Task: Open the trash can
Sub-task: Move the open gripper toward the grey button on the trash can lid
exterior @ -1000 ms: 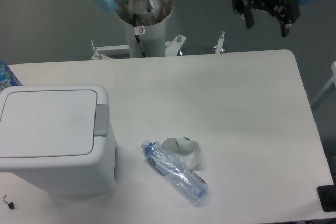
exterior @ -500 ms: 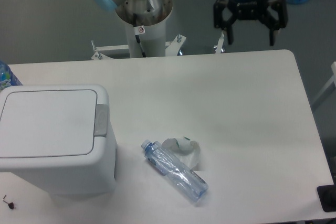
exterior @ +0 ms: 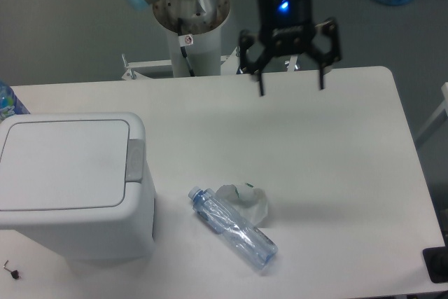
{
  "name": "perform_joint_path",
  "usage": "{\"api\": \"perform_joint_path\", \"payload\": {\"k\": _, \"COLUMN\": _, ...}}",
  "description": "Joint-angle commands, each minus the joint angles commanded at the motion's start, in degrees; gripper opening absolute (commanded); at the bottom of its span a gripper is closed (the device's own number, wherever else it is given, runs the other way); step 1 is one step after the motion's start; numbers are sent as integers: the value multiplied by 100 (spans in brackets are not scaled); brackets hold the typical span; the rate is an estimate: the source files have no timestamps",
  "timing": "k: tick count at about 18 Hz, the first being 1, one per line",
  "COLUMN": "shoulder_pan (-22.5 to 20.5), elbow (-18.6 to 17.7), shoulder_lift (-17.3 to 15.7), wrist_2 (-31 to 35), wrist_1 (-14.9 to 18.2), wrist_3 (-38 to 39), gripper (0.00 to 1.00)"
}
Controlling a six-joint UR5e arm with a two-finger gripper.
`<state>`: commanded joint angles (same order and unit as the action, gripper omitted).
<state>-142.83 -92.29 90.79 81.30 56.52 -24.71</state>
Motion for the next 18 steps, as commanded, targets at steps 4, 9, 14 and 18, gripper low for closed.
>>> {"api": "perform_joint_path", "payload": {"k": 4, "shoulder_pan": 264, "elbow": 9, "shoulder_lift": 202, "wrist_2": -491, "wrist_1": -570, "wrist_3": 807, "gripper": 100}}
{"api": "perform_joint_path", "payload": {"k": 9, "shoulder_pan": 651, "elbow": 9, "shoulder_lift": 413, "wrist_2": -554, "wrist_1": -721, "wrist_3": 1100, "gripper": 100}}
{"api": "perform_joint_path", "payload": {"k": 14, "shoulder_pan": 792, "elbow": 18, "shoulder_lift": 475, "wrist_2": -563, "wrist_1": -730, "wrist_3": 1319, "gripper": 100}}
{"api": "perform_joint_path", "payload": {"k": 18, "shoulder_pan": 889, "elbow": -8, "shoulder_lift": 510, "wrist_2": -563, "wrist_1": -730, "wrist_3": 1679, "gripper": 100}}
